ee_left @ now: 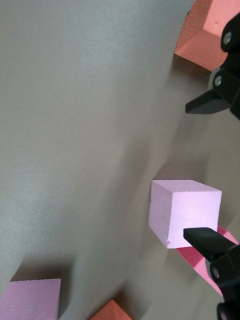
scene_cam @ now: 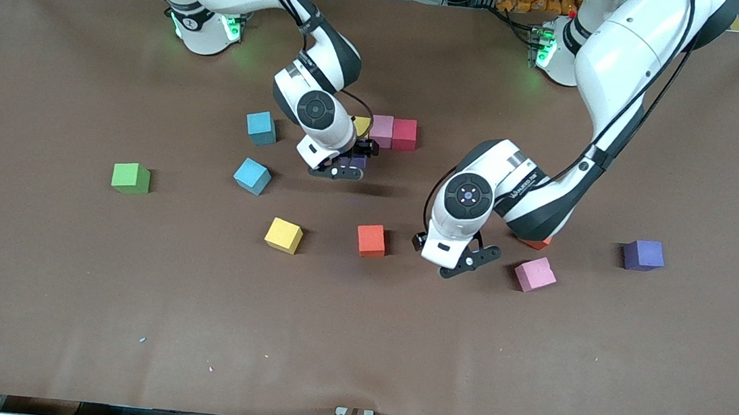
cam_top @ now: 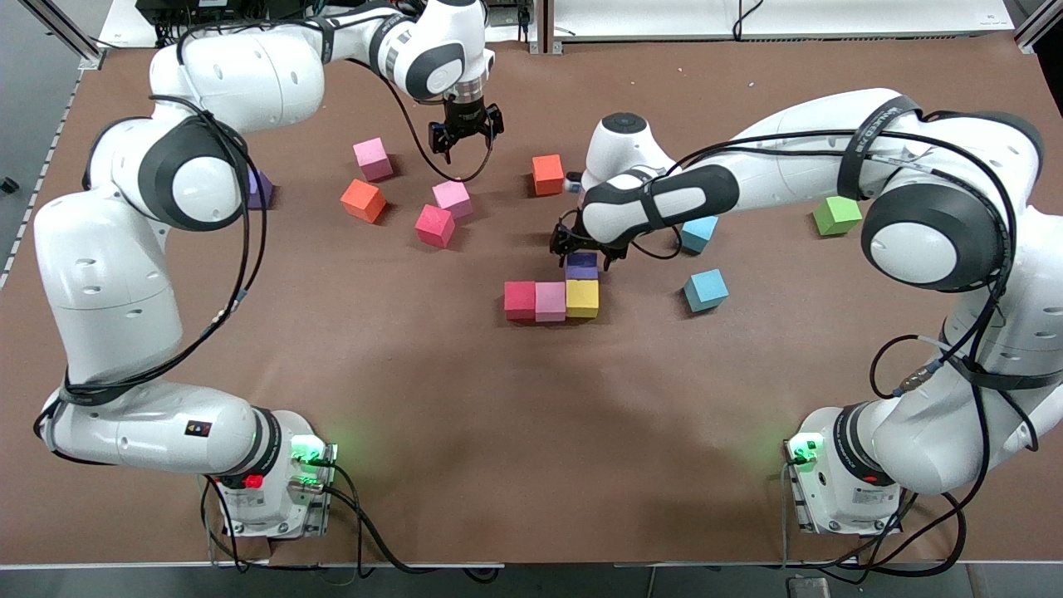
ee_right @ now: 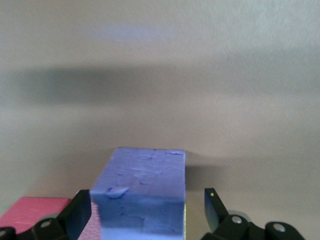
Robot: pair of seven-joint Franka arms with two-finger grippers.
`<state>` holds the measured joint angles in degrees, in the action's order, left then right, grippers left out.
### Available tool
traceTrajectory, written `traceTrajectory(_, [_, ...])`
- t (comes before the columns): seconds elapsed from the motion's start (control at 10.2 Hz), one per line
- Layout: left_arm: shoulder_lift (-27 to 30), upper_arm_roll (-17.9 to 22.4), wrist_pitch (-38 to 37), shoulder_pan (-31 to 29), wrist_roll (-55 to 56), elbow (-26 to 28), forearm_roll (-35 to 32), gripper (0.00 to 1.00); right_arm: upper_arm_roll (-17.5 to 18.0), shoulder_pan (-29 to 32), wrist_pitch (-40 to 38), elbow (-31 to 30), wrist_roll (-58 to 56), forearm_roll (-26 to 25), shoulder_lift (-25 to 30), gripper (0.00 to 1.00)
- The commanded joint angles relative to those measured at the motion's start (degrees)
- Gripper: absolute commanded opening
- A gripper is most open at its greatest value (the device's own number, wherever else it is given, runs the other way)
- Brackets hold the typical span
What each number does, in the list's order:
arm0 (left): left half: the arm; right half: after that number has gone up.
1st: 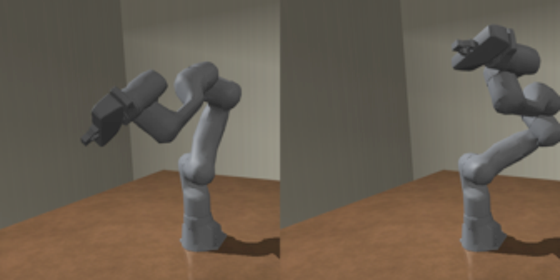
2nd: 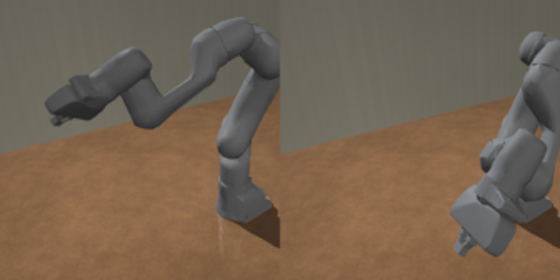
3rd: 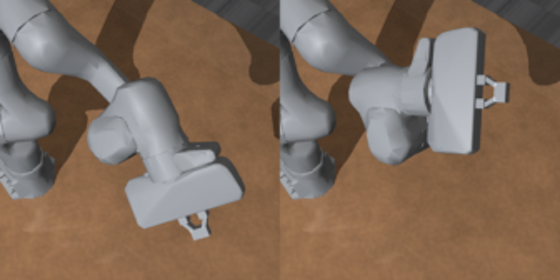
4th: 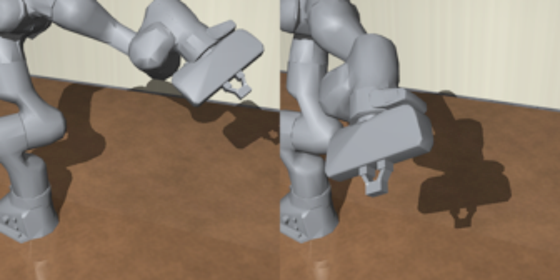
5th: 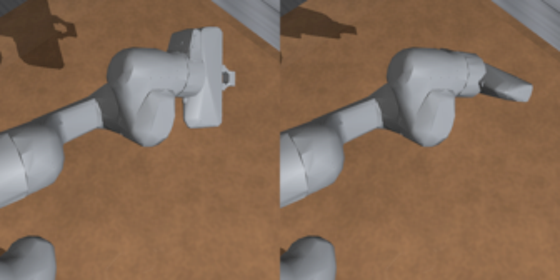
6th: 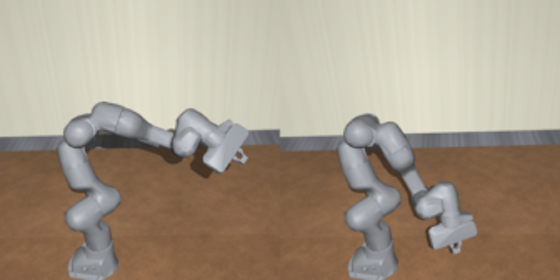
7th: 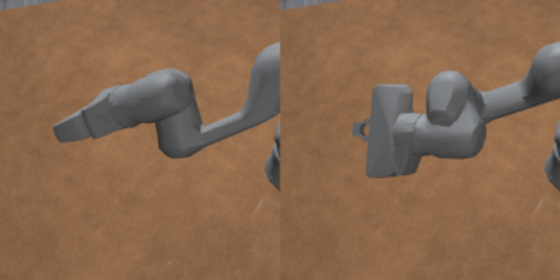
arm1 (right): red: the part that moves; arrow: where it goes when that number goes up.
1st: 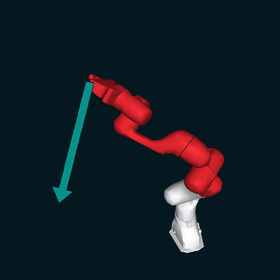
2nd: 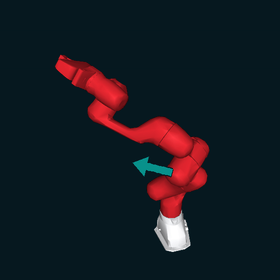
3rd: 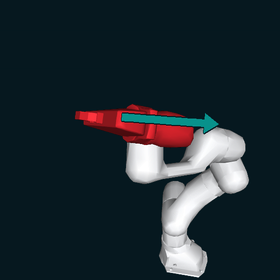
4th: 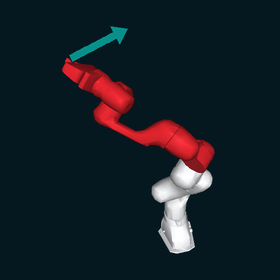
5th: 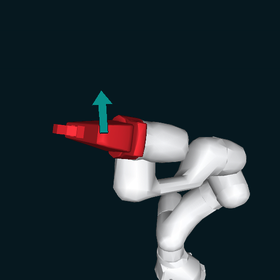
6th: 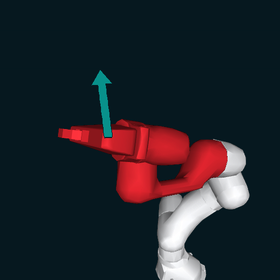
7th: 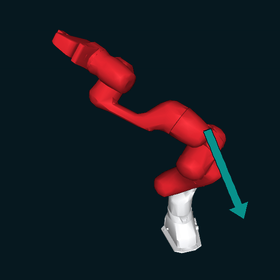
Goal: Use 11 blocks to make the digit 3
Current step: 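Open the right gripper off the purple block while the left gripper reaches lavender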
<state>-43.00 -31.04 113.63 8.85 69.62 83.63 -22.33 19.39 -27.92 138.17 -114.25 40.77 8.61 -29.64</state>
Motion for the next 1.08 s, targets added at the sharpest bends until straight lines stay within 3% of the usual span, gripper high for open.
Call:
traceTrajectory(0.0, [-0.24, 0.27, -0.95, -0.24, -0.98, -0.05, -1.48, 1.00, 0.65, 1.46, -8.74, 1.91, -1.47, 0.70, 4.93, 1.00])
traceTrajectory(0.39, [1.87, -0.69, -0.42, -4.01, -1.94, 4.44, -1.48, 1.00, 0.92, 2.34, -15.45, 5.60, -1.83, 4.65, 7.58, 1.00])
traceTrajectory(0.59, [2.65, -1.56, -0.42, -4.98, -2.04, 4.18, -0.61, 1.00, -0.04, 2.52, -25.88, 11.12, -2.35, 4.05, 7.75, 1.00])
traceTrajectory(0.98, [5.55, -4.47, -1.39, -7.80, -1.43, 4.79, 0.01, 1.00, -4.08, 3.05, -26.90, 13.61, -11.32, 1.15, 7.75, 1.00])
